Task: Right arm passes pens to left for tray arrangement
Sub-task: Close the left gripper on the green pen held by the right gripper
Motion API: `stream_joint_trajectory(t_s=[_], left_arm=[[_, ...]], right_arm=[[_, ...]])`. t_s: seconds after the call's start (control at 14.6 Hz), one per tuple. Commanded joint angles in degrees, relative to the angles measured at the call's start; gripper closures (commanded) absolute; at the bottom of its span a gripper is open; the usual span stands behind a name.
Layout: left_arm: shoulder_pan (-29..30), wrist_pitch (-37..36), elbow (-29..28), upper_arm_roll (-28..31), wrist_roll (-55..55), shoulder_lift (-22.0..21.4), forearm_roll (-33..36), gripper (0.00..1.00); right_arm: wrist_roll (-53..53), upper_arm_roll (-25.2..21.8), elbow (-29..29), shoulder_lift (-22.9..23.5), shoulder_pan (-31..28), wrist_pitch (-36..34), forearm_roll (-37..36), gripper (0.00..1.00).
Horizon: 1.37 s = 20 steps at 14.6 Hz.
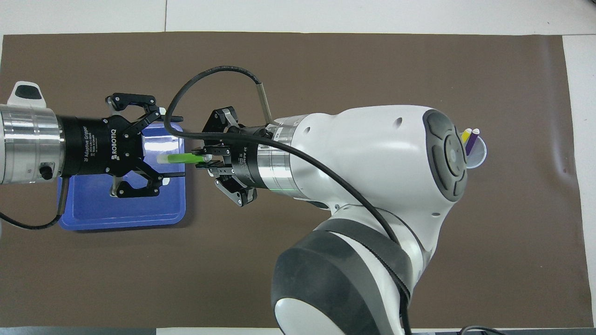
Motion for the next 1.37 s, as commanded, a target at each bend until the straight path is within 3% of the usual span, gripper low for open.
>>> stream_joint_trajectory(t_s=[0.0,0.14,0.41,1.03,1.1,1.17,1.23,1.3], left_arm=[[0.3,0.3,-2.3,-0.1,-1.0,-2.1,1.7,0.09],[0.3,0.2,-2.9,-0.2,-0.9,-2.7,1.8,0.18],[0.4,0.2,-3.0,0.0,-0.8,-2.7,1.8,0.55],[1.8,-0.7,-2.8,0.4,-0.5,-3.0,1.8,0.59],[1.8,-0.7,-2.8,0.4,-0.5,-3.1,1.9,0.68],[1.8,-0.7,-2.8,0.3,-0.7,-3.0,1.9,0.91],[1.8,-0.7,-2.8,0.3,-0.7,-3.1,2.0,1.0],[1.8,-0.7,-2.8,0.3,-0.7,-3.1,2.1,1.0]], right_arm=[[0.7,0.7,0.8,0.7,-0.3,0.9,0.6,1.0],[0.6,0.7,0.8,0.7,-0.3,1.1,0.6,1.0],[0.6,0.7,0.7,0.7,-0.3,1.5,0.6,1.0],[0.4,0.7,0.7,0.7,-0.3,1.5,0.6,1.0],[0.3,0.7,0.7,0.8,-0.3,1.5,0.6,1.0],[0.3,0.7,0.7,0.8,-0.3,1.5,0.6,1.0],[0.2,0.7,0.7,0.8,-0.3,1.5,0.6,1.0],[0.2,0.7,0.7,0.8,-0.3,1.5,0.6,1.0]])
